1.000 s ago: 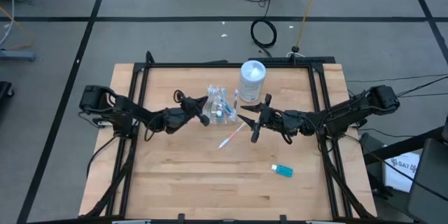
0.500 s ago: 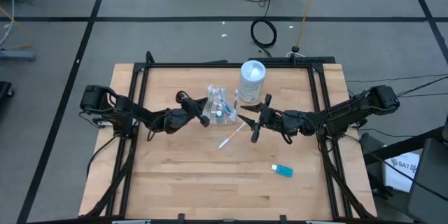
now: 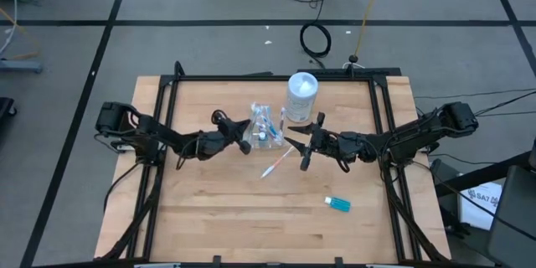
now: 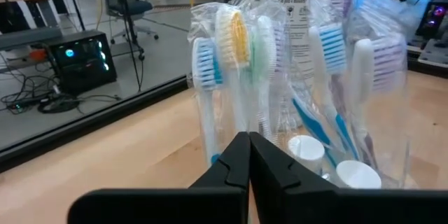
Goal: Pick & Place toothbrushing station
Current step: Put the bottom orange toothbrush into the transparent organizer, then put the mouthwash into the transparent organizer
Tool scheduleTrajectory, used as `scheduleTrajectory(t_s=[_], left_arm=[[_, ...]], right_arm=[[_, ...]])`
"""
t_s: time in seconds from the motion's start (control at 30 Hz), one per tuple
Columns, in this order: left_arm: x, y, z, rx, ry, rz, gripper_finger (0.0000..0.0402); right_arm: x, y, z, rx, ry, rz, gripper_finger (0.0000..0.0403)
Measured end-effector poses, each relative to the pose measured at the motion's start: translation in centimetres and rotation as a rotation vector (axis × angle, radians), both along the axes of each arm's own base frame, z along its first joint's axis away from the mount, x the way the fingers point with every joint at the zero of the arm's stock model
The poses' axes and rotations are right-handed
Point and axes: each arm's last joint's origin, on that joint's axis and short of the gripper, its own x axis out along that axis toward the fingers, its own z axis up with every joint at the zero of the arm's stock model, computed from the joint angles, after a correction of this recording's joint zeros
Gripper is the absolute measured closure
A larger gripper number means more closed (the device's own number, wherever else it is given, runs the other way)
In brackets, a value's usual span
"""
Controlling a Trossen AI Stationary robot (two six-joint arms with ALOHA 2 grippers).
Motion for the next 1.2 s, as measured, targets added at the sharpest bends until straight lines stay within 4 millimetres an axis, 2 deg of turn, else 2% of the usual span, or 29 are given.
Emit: scheduleTrajectory(t_s=[0.2, 0.57, 0.83, 1.07, 1.2], left_arm=[[0.0, -0.4, -0.1, 0.001, 0.009, -0.012, 0.0375], [-0.2, -1.1, 0.1, 0.013, 0.015, -0.018, 0.0283], [-1.3, -1.8, 2.0, 0.023, 0.03, -0.015, 0.0242], [-2.7, -2.5, 4.1, -0.001, -0.002, -0.042, 0.0238], [-3.1, -2.8, 5.3, 0.017, -0.039, -0.06, 0.0238]], right_arm=[[0.0, 0.0, 0.0, 0.0, 0.0, 0.0, 0.0252], [0.0, 0.0, -0.3, -0.041, 0.041, 0.004, 0.0252], [0.0, 0.2, -0.7, -0.055, 0.092, 0.062, 0.0243], [0.1, 0.4, -0.8, 0.012, 0.075, 0.12, 0.0195], [0.5, 1.1, -1.0, 0.023, 0.093, 0.205, 0.0184]])
